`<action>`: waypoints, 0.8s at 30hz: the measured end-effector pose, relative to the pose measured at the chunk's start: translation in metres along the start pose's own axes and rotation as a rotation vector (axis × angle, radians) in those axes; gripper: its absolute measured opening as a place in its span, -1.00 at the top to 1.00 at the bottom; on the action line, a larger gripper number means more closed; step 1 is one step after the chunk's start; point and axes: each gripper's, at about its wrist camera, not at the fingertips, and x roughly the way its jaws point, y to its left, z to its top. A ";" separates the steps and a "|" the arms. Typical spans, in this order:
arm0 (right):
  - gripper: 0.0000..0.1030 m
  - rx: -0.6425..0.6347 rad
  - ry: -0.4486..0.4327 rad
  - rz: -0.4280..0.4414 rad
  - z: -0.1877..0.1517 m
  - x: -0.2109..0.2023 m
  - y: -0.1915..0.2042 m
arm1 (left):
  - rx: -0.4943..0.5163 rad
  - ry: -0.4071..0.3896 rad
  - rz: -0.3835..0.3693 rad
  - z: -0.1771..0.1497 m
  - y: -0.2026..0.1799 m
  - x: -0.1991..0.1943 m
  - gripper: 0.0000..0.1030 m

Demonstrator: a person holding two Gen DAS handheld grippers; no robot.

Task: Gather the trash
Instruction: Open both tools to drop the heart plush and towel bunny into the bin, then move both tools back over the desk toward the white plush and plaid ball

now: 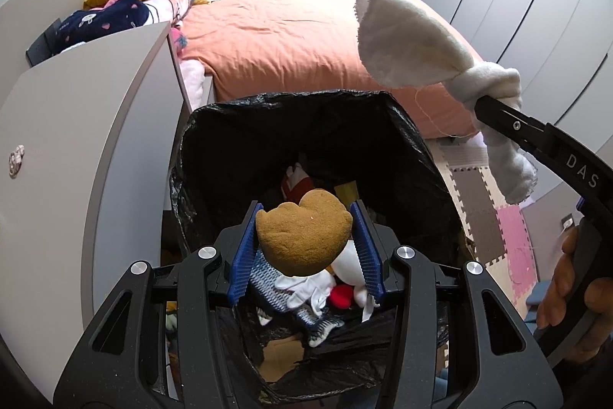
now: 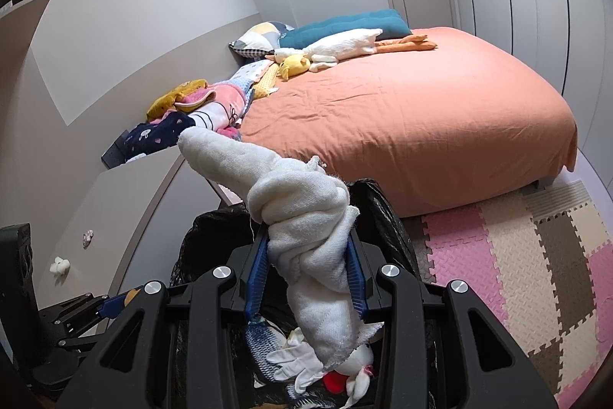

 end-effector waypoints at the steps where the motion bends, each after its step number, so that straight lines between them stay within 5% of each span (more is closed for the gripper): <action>1: 0.27 -0.001 -0.002 0.000 0.000 0.000 0.000 | -0.002 -0.002 0.000 0.000 0.000 0.000 0.10; 5: 0.19 -0.006 -0.006 -0.001 0.001 -0.002 0.002 | -0.002 -0.012 -0.002 0.000 0.001 -0.005 0.07; 8: -0.22 -0.021 -0.023 -0.021 0.001 -0.006 0.003 | -0.031 -0.009 -0.013 0.001 0.004 -0.008 -0.84; 10: -0.38 -0.032 -0.041 -0.032 0.002 -0.010 0.005 | -0.051 -0.032 -0.009 0.001 0.006 -0.012 -0.88; 24: -0.43 -0.050 -0.035 -0.027 0.002 -0.009 0.019 | -0.063 -0.051 0.030 -0.001 0.023 -0.021 -0.88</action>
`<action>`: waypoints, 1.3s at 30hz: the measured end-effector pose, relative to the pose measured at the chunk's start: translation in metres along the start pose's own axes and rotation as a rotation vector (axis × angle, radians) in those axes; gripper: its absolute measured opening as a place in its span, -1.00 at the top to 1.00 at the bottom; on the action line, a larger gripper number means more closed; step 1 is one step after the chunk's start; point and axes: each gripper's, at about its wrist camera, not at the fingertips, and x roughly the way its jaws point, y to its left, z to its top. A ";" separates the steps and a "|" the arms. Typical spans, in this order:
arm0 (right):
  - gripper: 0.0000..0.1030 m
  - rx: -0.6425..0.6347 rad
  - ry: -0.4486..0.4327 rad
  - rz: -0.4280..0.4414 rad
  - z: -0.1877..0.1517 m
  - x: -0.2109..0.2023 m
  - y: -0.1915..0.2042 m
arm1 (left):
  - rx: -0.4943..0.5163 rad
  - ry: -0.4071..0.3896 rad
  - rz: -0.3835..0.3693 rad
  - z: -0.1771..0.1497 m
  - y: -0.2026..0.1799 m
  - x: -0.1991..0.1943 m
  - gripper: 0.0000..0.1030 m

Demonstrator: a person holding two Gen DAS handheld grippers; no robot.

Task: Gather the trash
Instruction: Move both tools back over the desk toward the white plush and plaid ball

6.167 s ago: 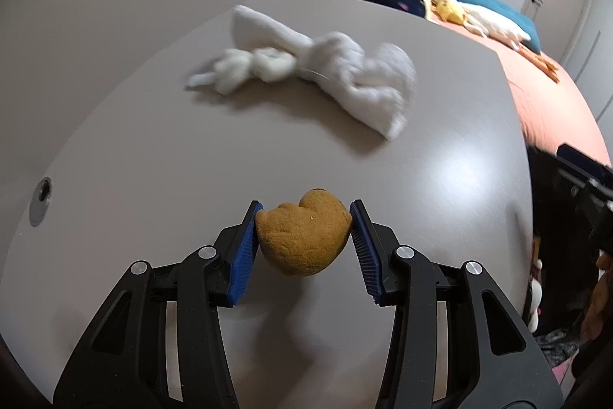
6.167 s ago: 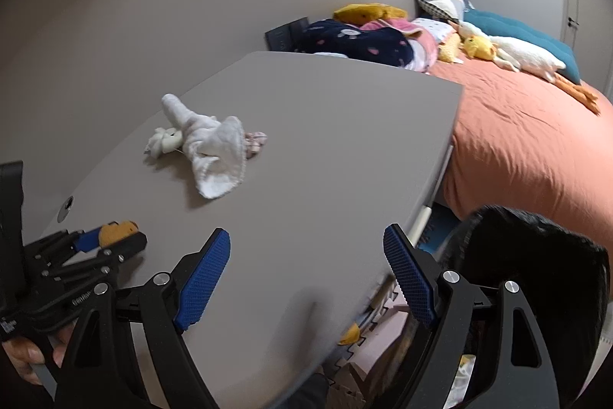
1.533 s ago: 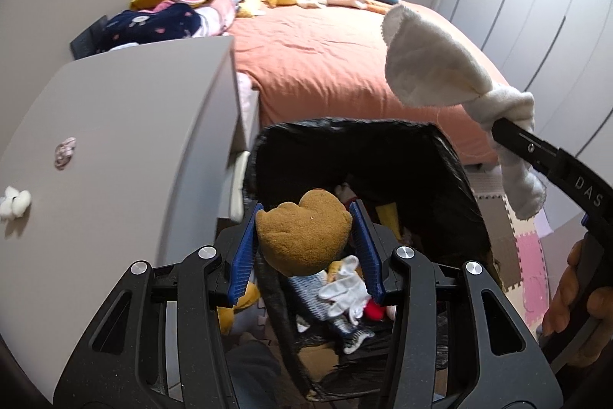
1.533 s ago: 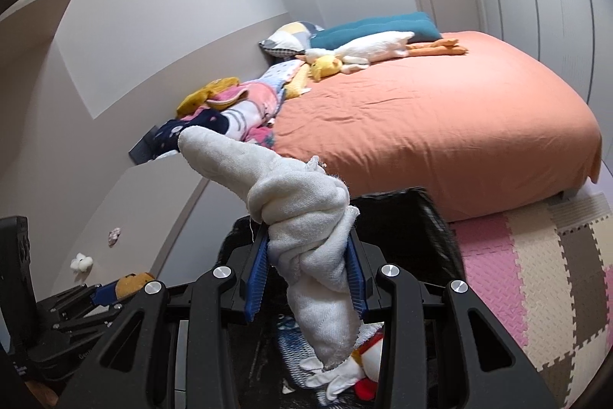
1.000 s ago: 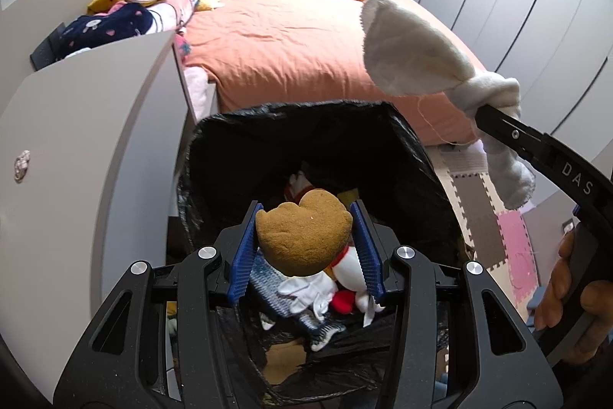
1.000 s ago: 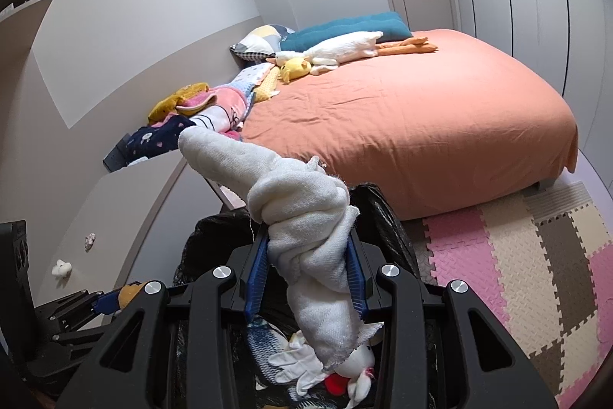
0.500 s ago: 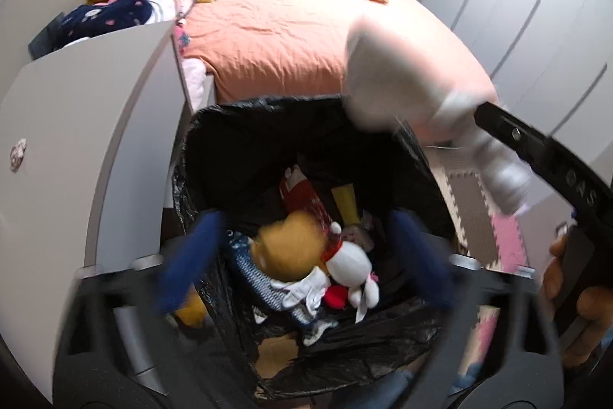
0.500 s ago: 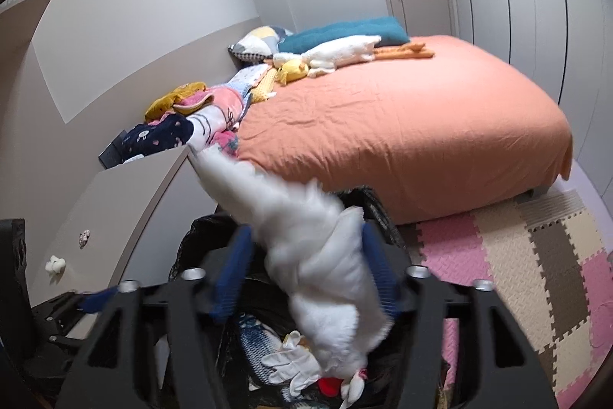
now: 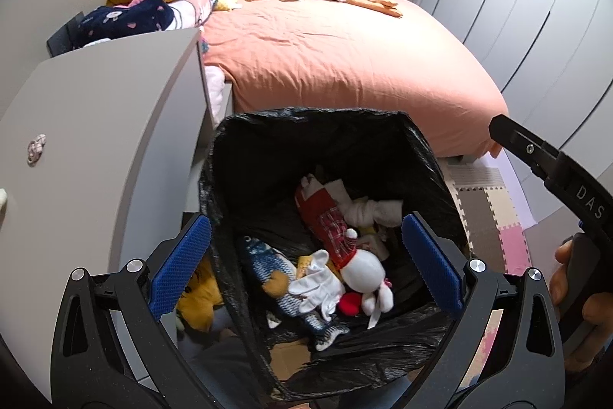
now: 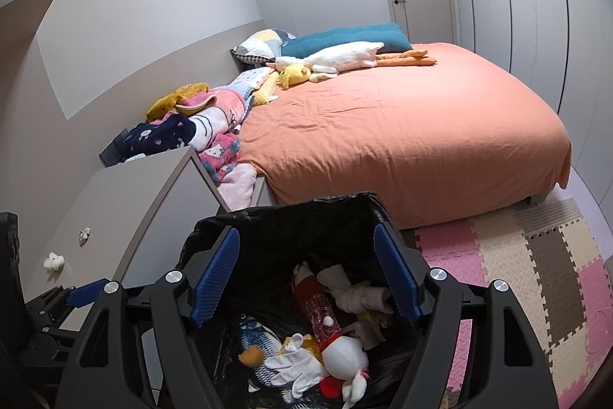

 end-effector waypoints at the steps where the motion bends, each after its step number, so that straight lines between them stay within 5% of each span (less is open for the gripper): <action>1: -0.43 -0.005 0.003 0.005 0.000 0.001 0.004 | -0.009 -0.003 0.004 0.000 0.005 -0.002 -0.88; 39: -0.43 -0.236 0.133 0.211 -0.012 0.078 0.214 | -0.347 -0.041 0.219 -0.024 0.211 -0.051 -0.88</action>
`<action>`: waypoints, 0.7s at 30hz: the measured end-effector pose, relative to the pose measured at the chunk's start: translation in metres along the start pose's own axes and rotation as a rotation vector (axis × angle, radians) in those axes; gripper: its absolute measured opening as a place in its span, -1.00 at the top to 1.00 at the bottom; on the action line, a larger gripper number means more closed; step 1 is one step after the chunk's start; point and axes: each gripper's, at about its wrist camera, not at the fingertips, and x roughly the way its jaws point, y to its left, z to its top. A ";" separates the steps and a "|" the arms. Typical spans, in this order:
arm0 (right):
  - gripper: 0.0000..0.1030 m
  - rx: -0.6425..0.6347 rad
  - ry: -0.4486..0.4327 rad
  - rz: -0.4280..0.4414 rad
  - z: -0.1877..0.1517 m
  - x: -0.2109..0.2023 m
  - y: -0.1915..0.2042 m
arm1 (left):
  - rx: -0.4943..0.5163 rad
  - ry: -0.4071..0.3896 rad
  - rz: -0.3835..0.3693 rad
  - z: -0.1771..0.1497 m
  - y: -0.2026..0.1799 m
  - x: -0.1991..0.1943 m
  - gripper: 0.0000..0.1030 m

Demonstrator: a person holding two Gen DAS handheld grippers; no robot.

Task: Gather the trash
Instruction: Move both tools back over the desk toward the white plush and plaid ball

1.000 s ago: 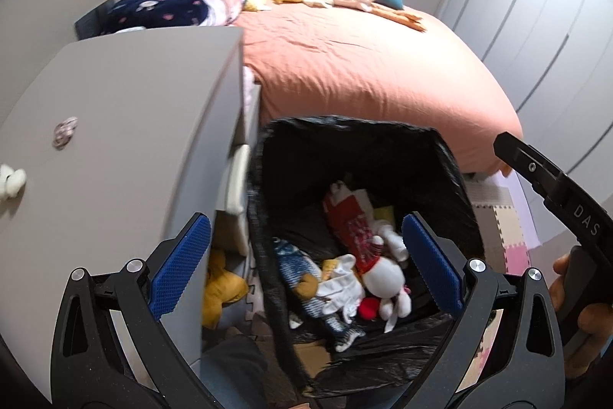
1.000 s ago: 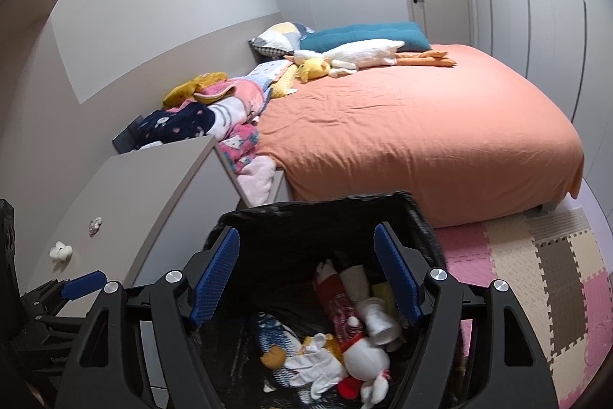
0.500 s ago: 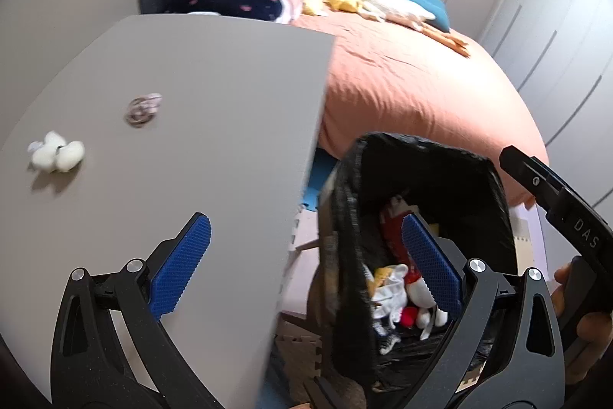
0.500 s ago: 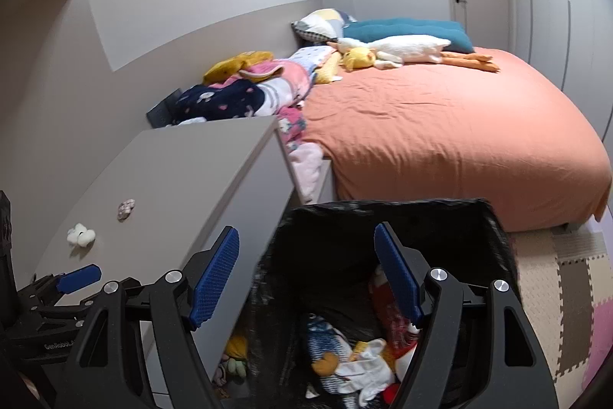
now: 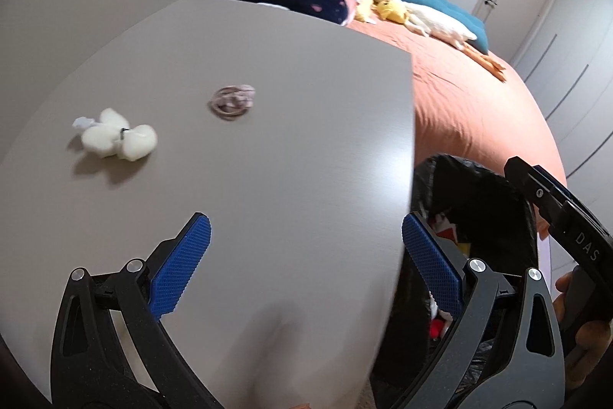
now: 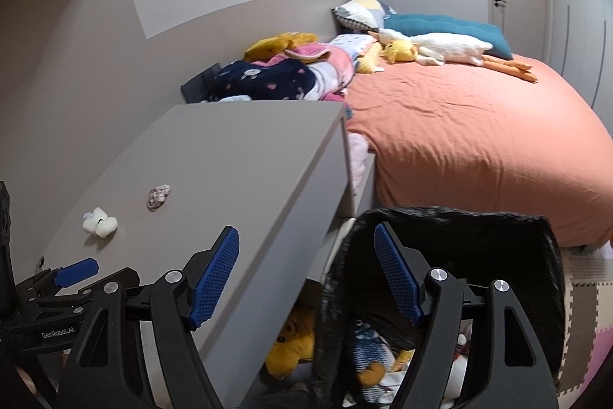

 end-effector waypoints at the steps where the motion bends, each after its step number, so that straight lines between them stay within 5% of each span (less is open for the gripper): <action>1: -0.43 -0.005 0.004 0.005 0.002 0.004 0.004 | -0.006 0.001 0.004 0.002 0.004 0.001 -0.88; 21: -0.43 -0.103 0.088 0.104 0.021 0.077 0.086 | -0.151 -0.021 0.152 0.020 0.099 0.007 -0.88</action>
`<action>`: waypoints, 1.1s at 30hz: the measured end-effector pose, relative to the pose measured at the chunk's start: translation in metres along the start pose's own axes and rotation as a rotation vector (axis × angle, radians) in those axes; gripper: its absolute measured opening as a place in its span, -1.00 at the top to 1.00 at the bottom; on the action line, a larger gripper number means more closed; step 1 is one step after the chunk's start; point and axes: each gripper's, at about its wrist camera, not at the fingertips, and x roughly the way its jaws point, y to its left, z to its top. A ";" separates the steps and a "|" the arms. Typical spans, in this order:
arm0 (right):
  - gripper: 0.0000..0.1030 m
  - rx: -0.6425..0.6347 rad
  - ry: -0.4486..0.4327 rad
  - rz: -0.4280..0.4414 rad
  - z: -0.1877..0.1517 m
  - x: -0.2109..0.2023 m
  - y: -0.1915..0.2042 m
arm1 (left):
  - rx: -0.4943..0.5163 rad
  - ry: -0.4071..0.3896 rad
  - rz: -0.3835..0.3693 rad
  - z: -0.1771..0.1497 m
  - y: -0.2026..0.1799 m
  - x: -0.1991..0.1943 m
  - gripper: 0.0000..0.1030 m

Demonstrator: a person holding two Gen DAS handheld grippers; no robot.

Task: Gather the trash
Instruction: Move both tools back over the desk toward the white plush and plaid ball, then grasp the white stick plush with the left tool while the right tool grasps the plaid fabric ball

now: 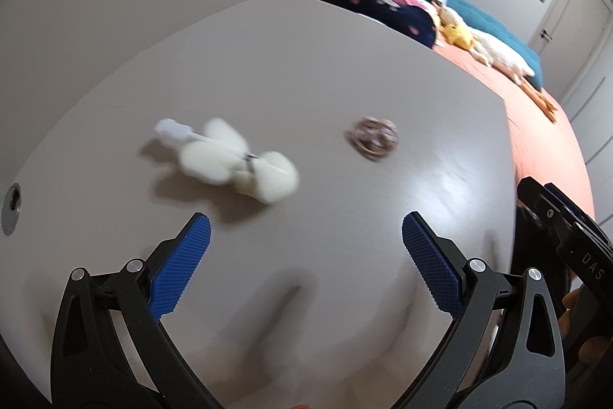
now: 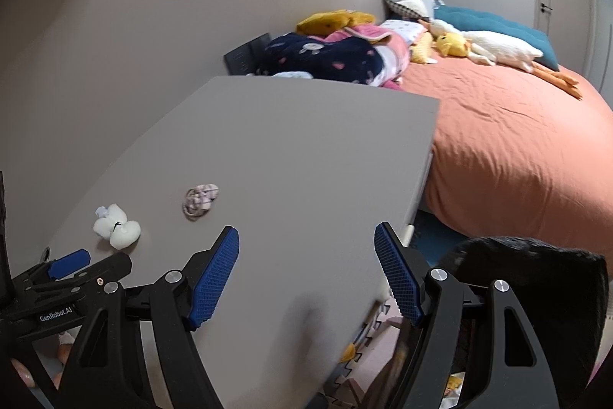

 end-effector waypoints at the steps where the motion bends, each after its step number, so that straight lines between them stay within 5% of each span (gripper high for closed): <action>1: -0.43 -0.007 0.006 0.007 0.002 0.004 0.004 | -0.006 -0.002 0.007 0.001 0.005 0.001 -0.88; 16: -0.43 -0.109 0.061 0.040 0.016 0.054 0.056 | -0.144 -0.001 0.082 0.017 0.058 0.023 -0.88; 24: -0.43 -0.148 0.089 0.053 0.017 0.072 0.080 | -0.087 -0.020 0.017 0.018 0.056 0.022 -0.23; 33: -0.42 -0.210 0.113 0.023 0.017 0.092 0.103 | -0.222 0.000 -0.115 0.019 0.081 0.025 -0.02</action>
